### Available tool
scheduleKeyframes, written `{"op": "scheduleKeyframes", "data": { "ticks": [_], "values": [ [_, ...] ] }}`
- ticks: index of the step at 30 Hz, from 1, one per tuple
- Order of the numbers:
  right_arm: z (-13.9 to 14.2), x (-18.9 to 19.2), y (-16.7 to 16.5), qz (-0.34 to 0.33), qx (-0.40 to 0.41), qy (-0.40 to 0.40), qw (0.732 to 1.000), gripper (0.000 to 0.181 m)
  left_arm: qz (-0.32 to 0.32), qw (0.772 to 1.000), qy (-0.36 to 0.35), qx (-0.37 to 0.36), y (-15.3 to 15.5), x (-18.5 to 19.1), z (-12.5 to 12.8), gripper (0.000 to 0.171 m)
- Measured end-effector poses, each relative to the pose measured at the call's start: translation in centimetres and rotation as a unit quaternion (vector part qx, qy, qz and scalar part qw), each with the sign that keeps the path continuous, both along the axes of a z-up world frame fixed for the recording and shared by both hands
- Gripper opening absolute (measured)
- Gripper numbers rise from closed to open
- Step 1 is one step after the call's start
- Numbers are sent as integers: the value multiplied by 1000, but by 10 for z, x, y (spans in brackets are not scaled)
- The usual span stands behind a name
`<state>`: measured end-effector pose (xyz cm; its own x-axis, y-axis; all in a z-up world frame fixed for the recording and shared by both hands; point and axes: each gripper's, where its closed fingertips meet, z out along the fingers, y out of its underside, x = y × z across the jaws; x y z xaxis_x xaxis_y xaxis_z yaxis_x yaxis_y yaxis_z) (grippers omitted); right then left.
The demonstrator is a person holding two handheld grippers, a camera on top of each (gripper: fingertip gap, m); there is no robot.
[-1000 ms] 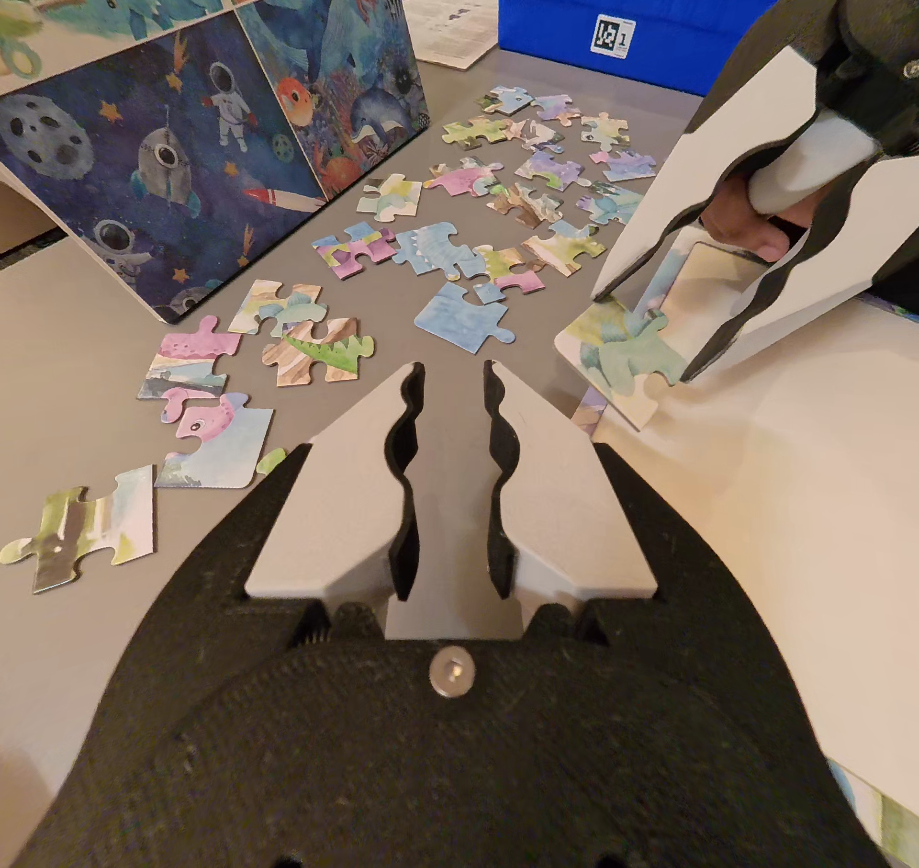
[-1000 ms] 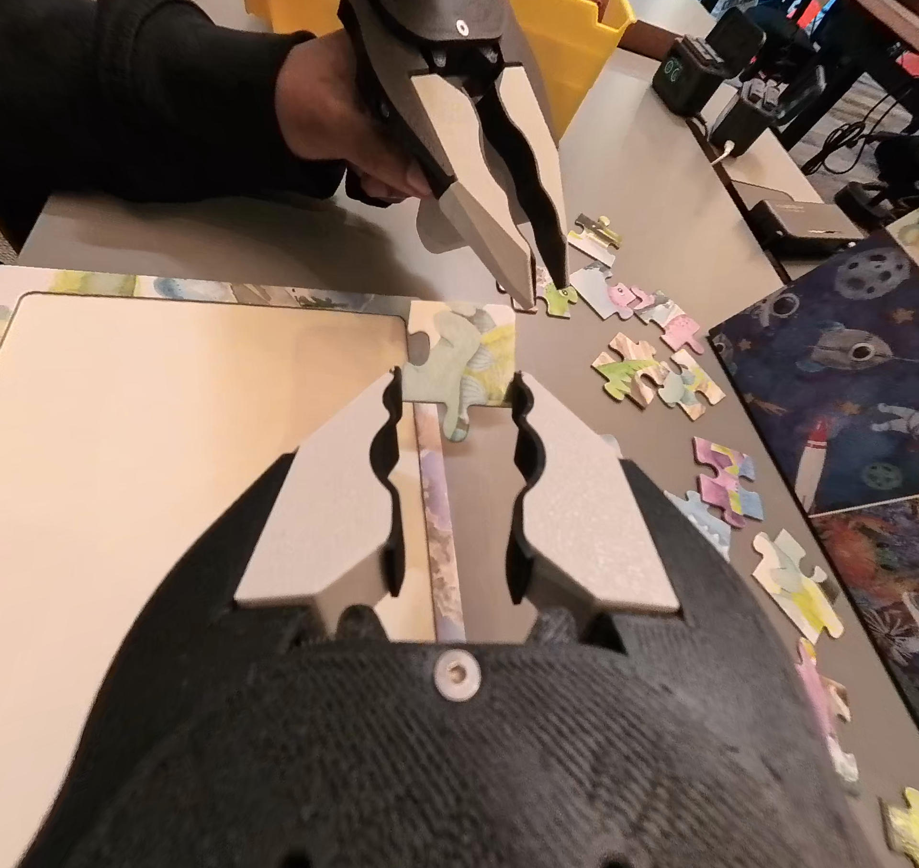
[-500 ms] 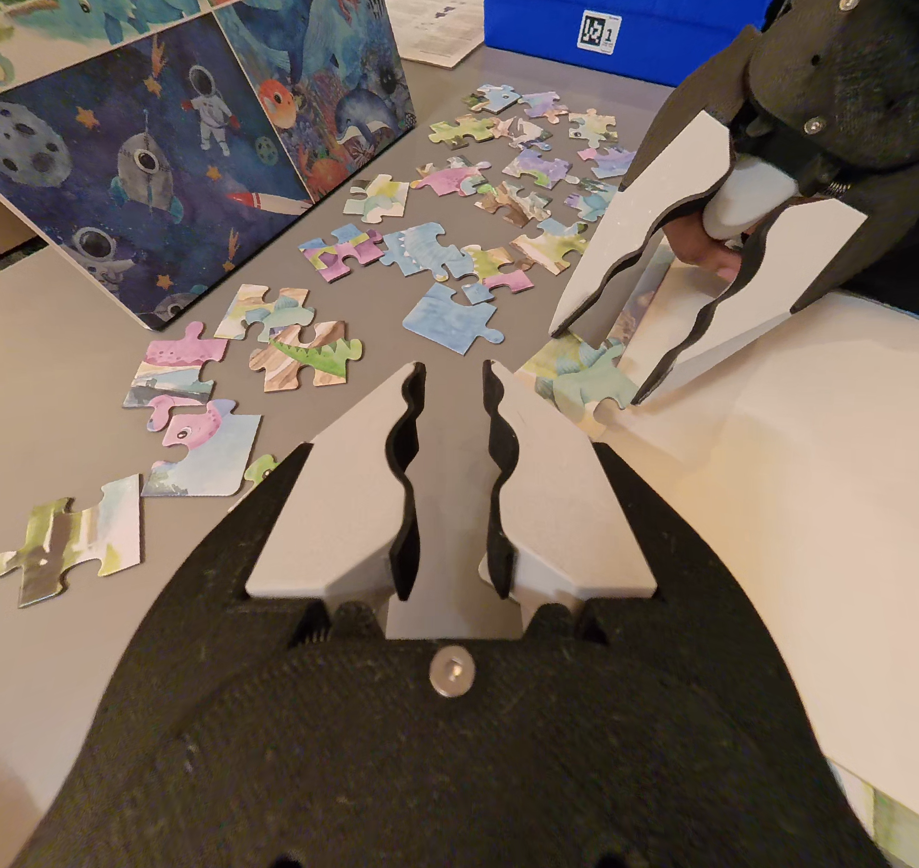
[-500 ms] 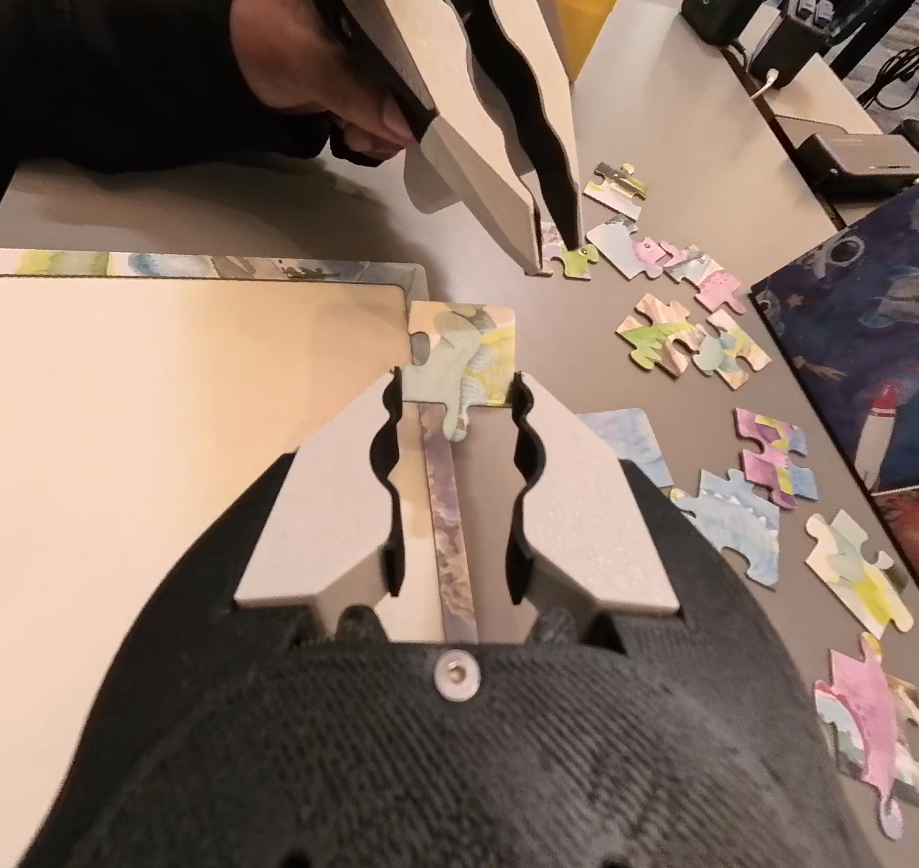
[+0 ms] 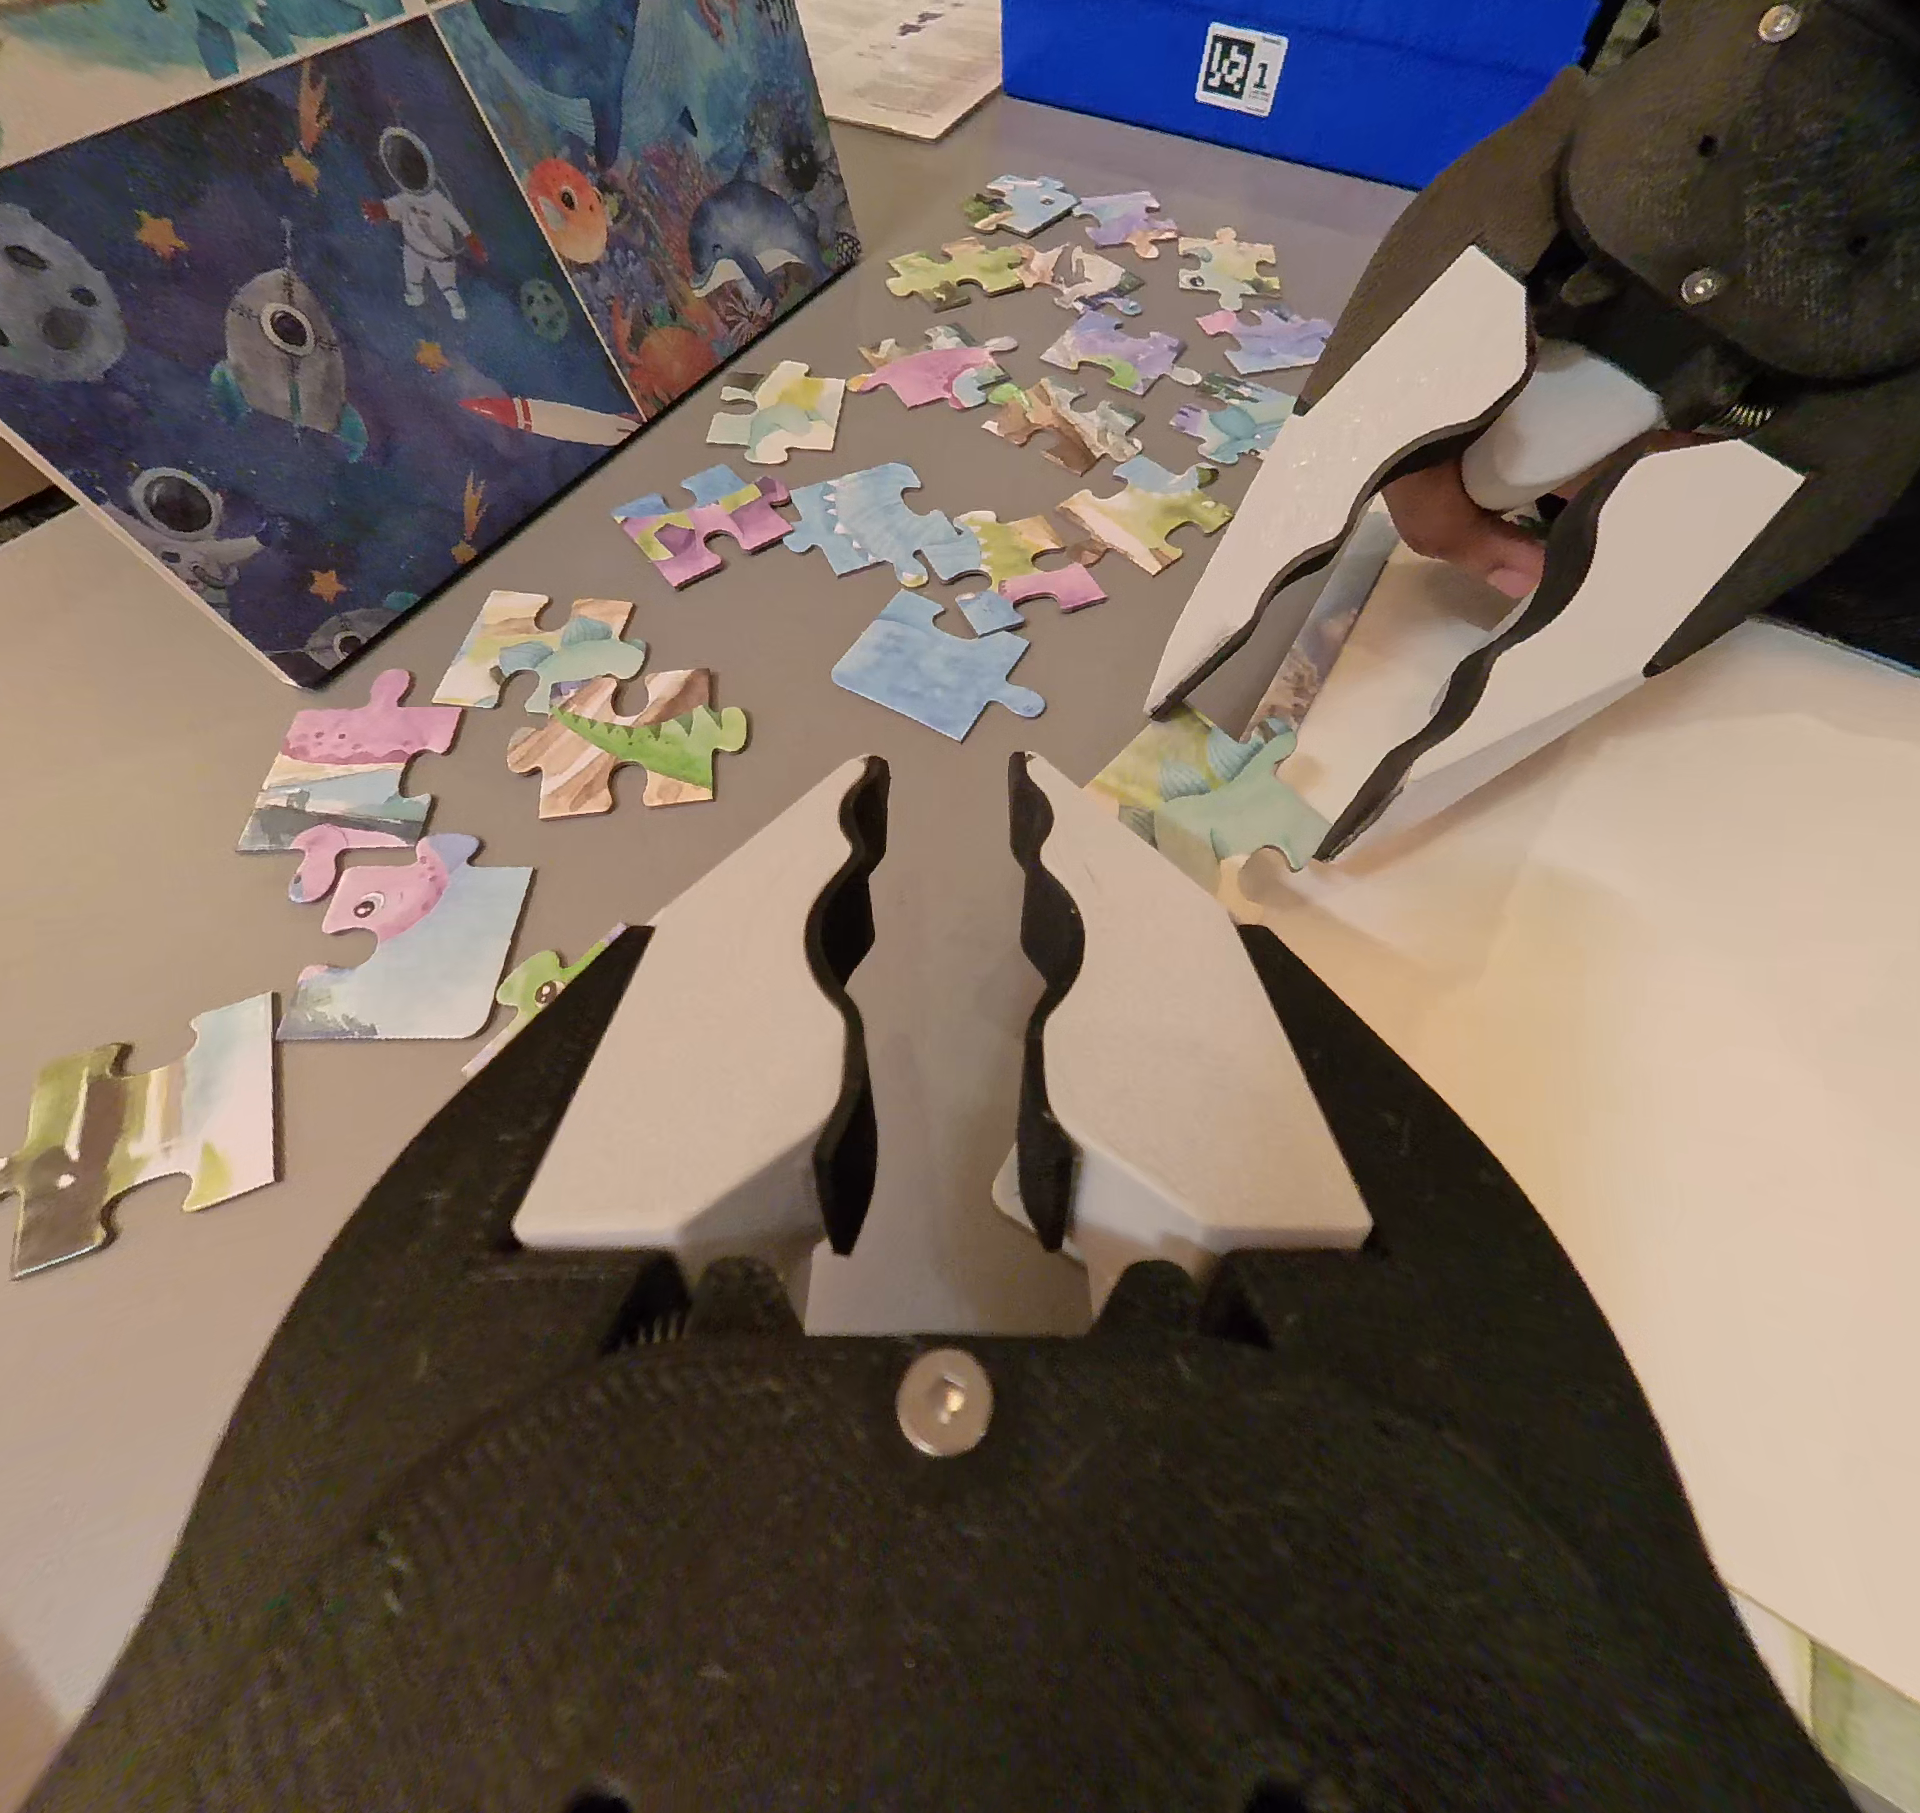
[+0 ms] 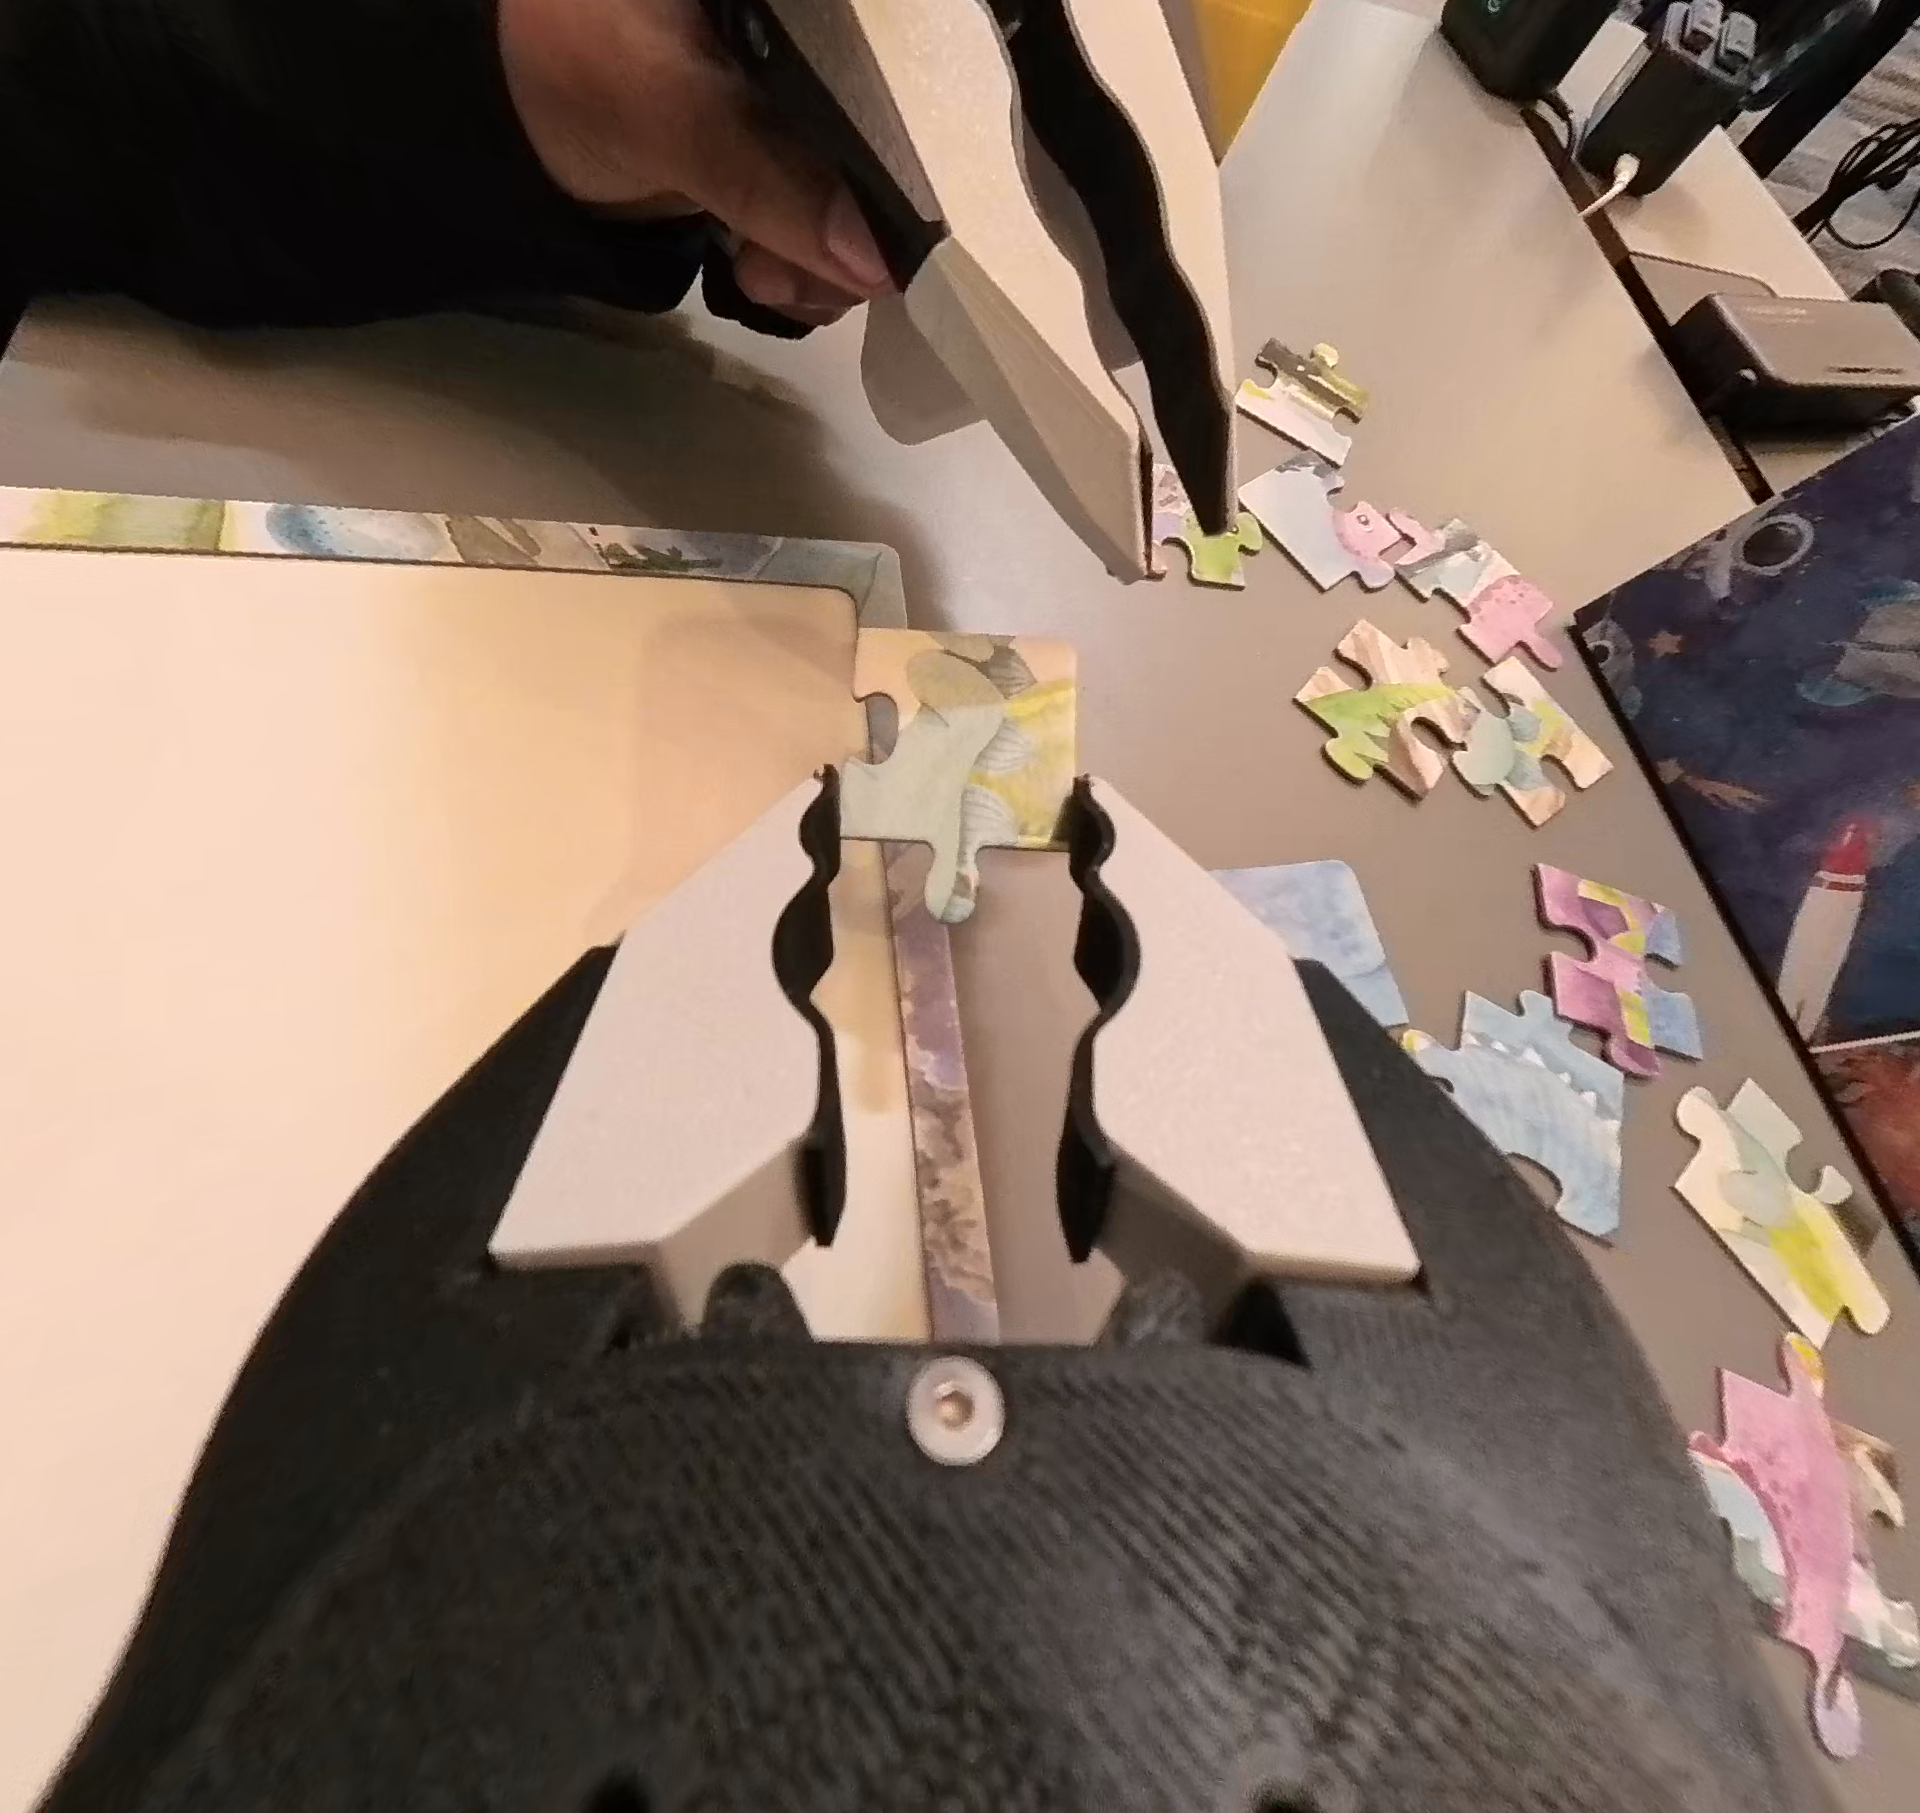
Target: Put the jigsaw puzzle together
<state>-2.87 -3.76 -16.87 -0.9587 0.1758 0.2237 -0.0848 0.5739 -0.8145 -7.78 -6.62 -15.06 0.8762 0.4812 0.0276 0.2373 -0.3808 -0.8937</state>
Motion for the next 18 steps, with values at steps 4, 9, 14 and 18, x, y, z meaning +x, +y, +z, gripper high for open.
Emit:
{"op": "scheduleKeyframes", "data": {
  "ticks": [4,9,14,18],
  "values": [
    [0,1,-1,2,2,4,1000,43,-7,1000,-5,2,2,2,-1,22],
    [1,1,-1,2,4,13,1000,43,-60,997,-29,47,14,18,8,38],
    [6,1,0,5,4,43,999,43,-92,986,-107,88,21,28,6,59],
    [12,3,-2,7,-1,61,998,43,-123,966,-185,136,24,37,10,49]
  ]
}}
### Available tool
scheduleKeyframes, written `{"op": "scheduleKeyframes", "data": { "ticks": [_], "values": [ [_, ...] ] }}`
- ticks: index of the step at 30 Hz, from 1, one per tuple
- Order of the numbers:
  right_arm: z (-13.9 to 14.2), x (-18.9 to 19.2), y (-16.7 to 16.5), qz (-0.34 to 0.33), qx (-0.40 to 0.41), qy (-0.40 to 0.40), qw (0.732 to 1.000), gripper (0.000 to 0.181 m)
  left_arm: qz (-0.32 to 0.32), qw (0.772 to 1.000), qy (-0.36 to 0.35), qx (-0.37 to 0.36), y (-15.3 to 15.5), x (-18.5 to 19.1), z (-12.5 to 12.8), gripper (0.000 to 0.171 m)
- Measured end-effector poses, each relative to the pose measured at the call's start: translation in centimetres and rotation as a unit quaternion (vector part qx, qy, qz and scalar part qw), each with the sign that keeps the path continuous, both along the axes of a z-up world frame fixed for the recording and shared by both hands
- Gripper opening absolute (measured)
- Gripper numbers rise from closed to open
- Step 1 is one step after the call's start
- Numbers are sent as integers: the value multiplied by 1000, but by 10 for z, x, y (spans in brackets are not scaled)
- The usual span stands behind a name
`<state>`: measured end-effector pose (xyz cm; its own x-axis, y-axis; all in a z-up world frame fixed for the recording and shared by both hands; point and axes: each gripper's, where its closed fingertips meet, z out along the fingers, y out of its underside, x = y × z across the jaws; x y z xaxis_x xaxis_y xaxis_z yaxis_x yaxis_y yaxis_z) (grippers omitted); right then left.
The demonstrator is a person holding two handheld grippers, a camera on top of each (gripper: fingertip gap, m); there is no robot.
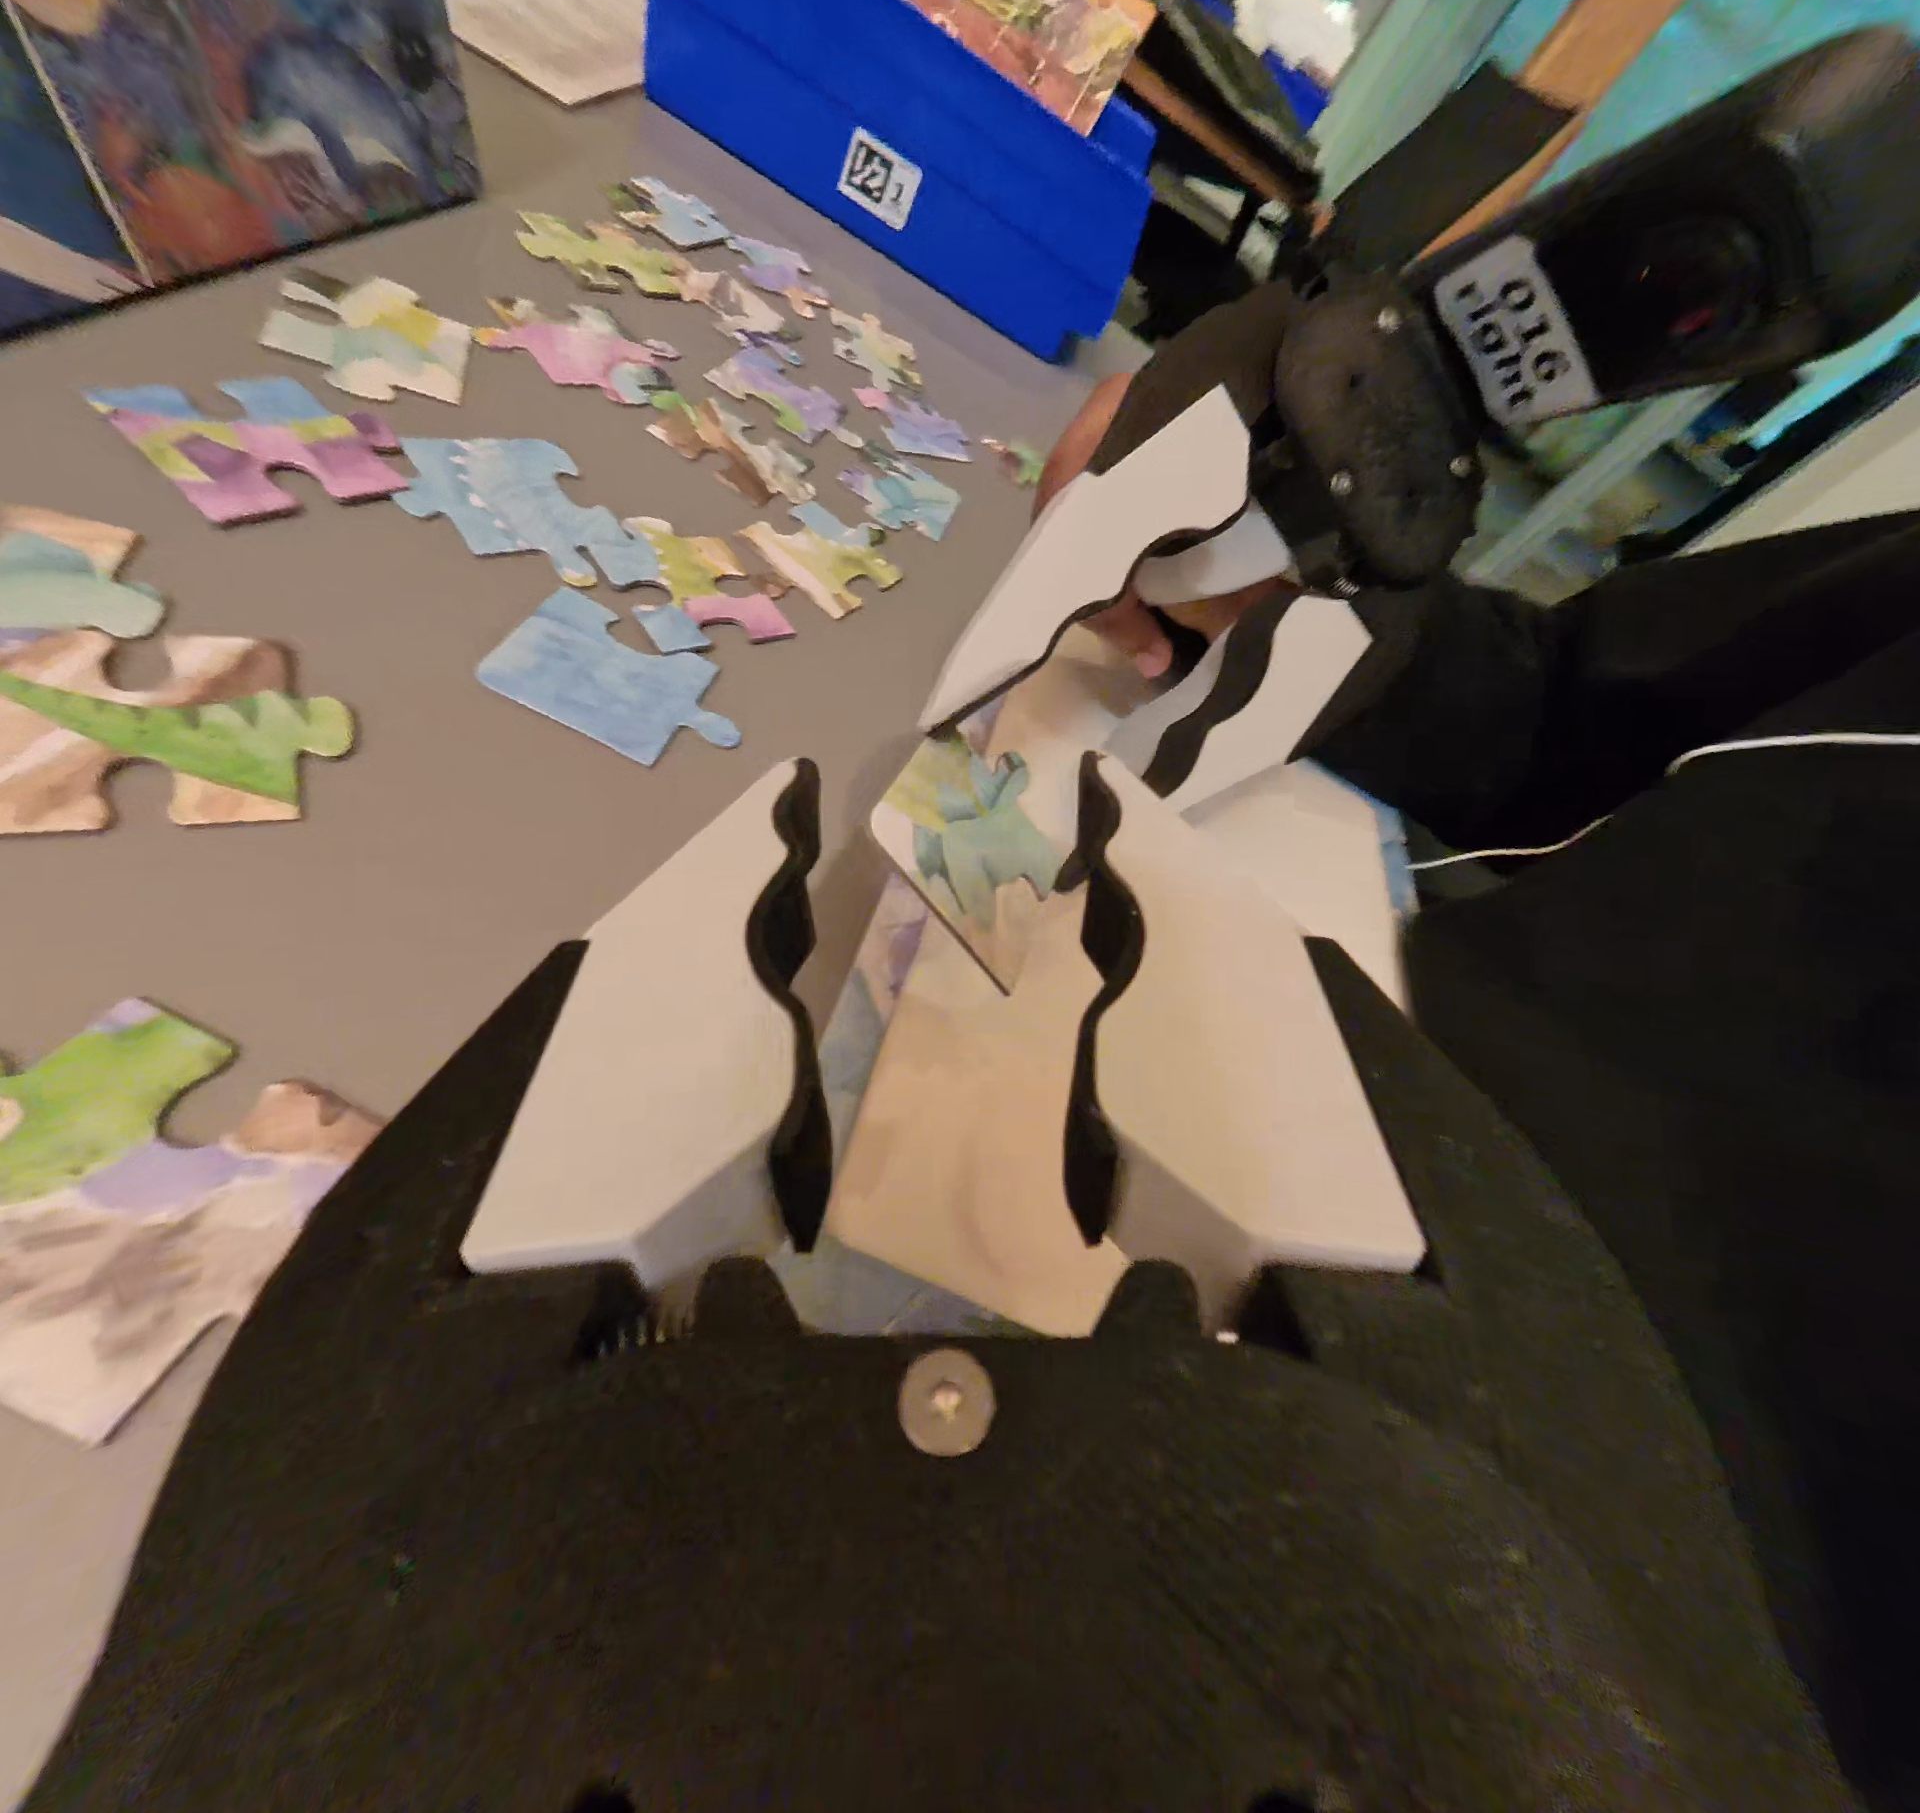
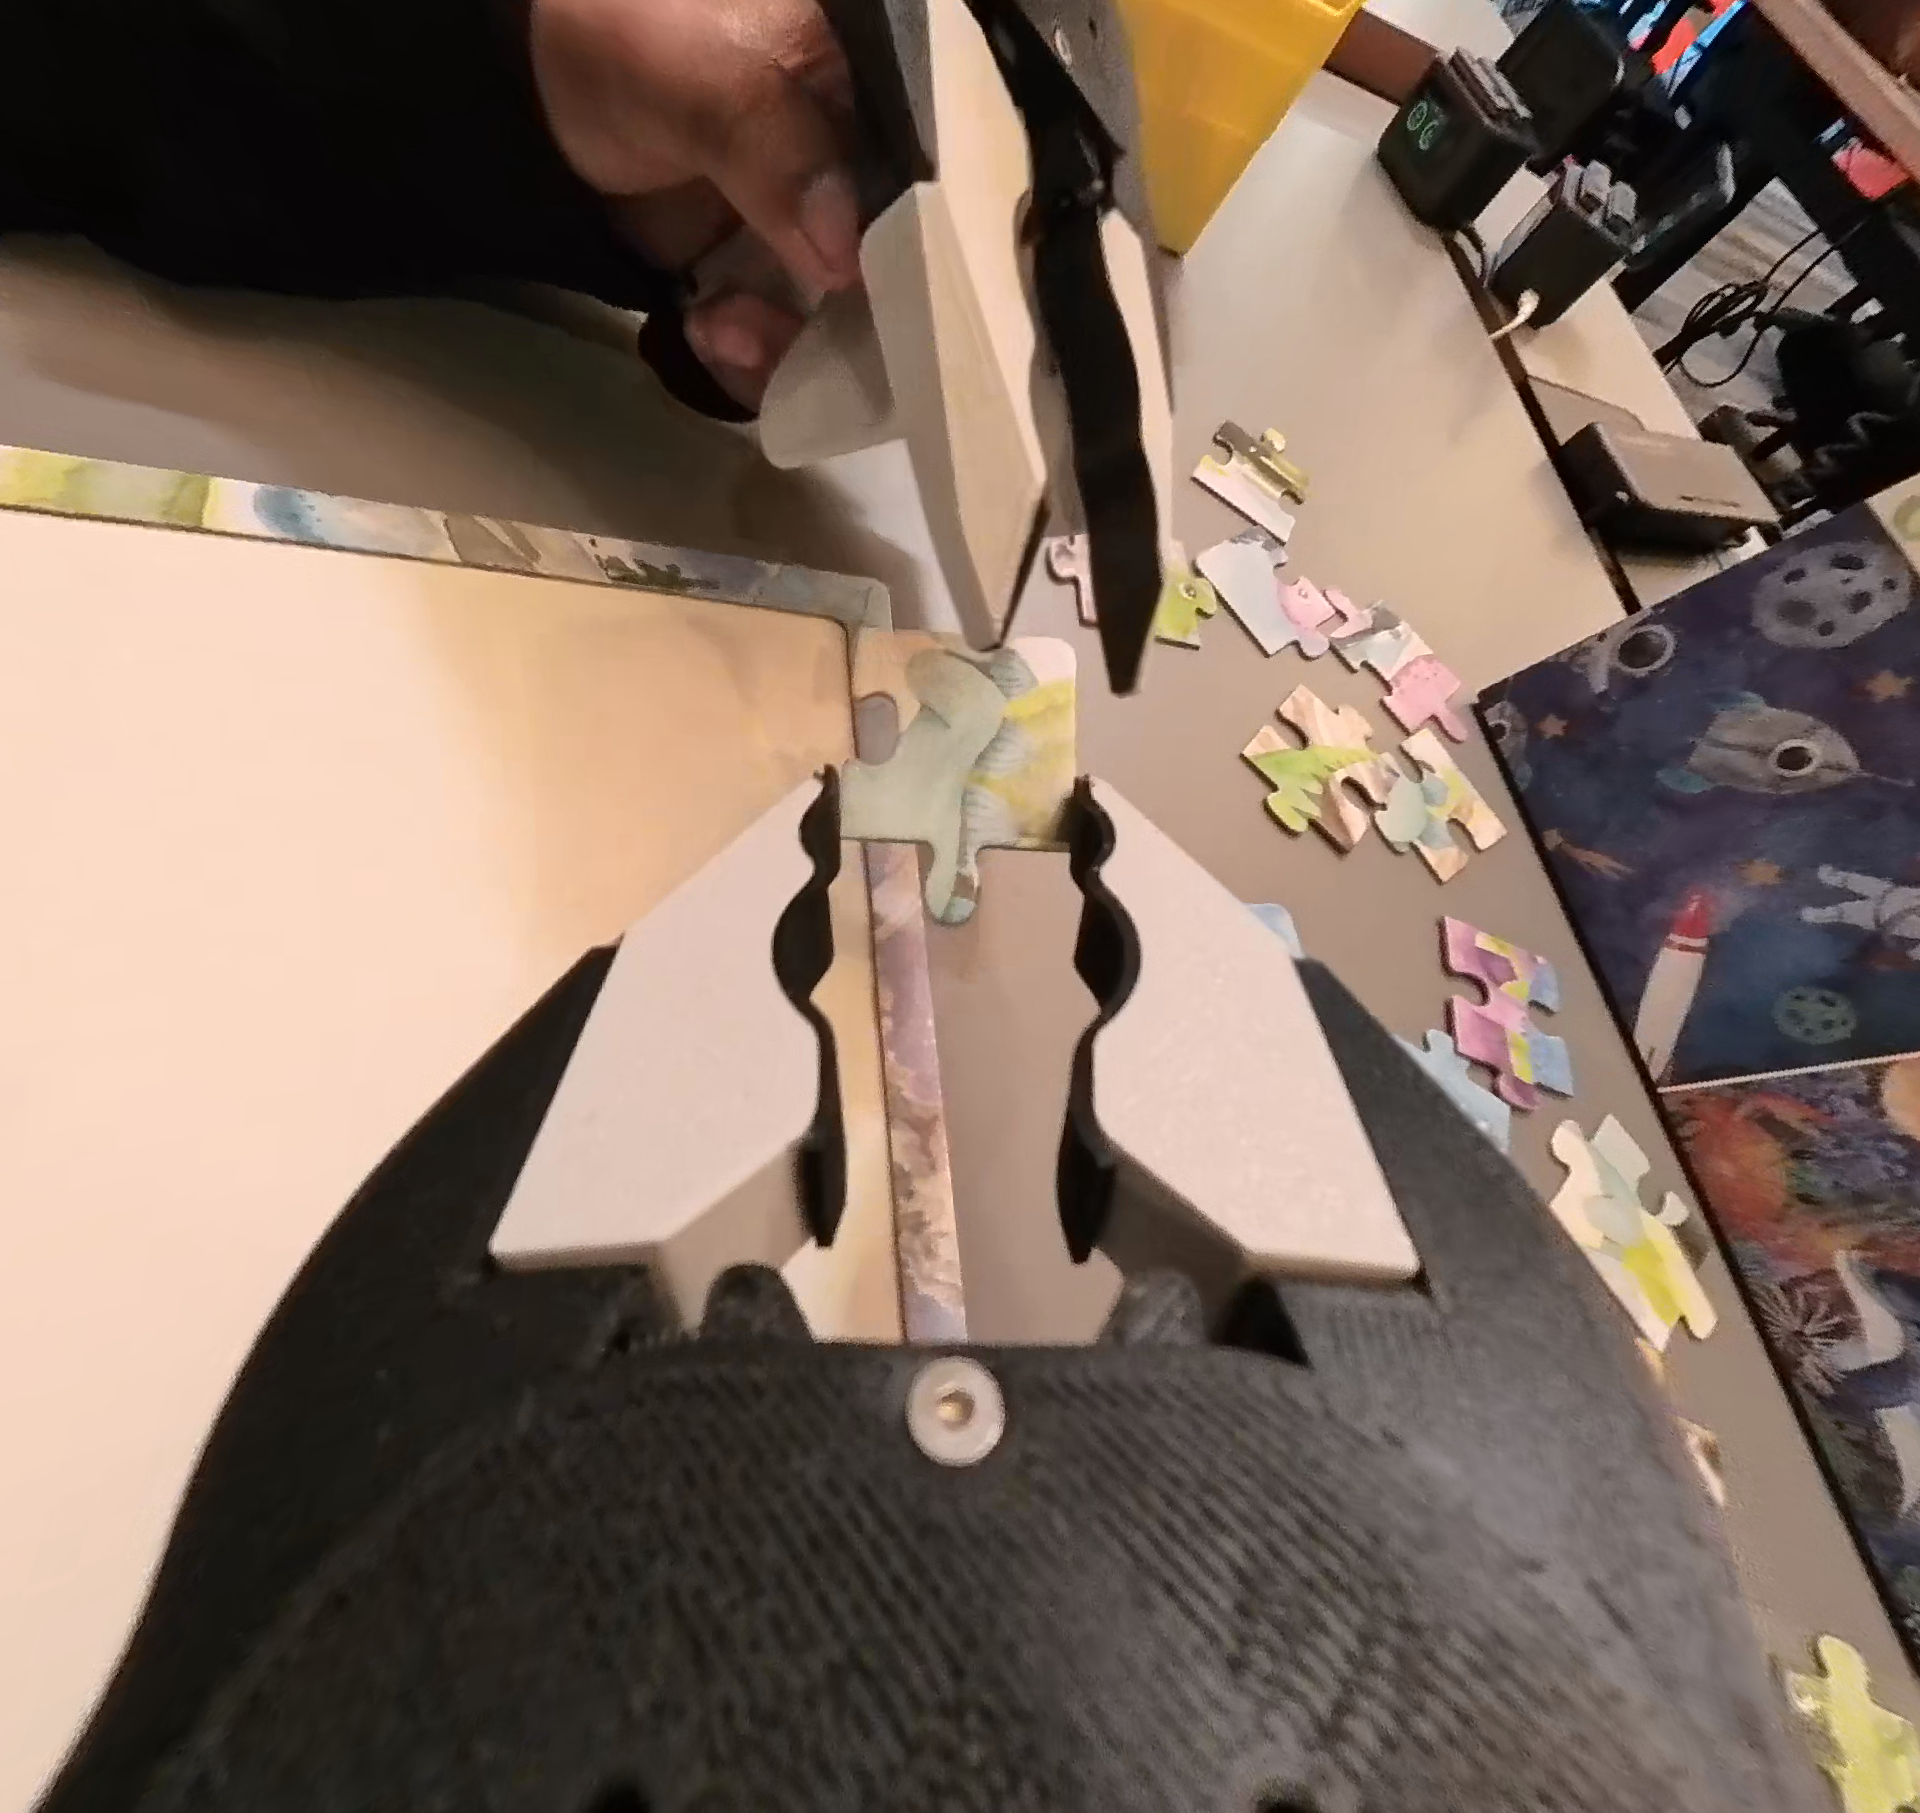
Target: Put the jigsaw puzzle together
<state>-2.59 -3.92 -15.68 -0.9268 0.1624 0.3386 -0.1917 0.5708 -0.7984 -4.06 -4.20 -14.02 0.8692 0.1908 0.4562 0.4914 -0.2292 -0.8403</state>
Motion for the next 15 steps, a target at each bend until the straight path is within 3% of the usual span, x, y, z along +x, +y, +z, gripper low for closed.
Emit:
{"op": "scheduleKeyframes", "data": {
  "ticks": [9,15],
  "values": [
    [10,-2,1,-4,-16,24,1000,43,-31,994,-67,82,-3,6,19,22],
    [17,-5,4,-11,-22,50,998,43,-36,994,-75,76,-3,7,16,6]
  ]
}}
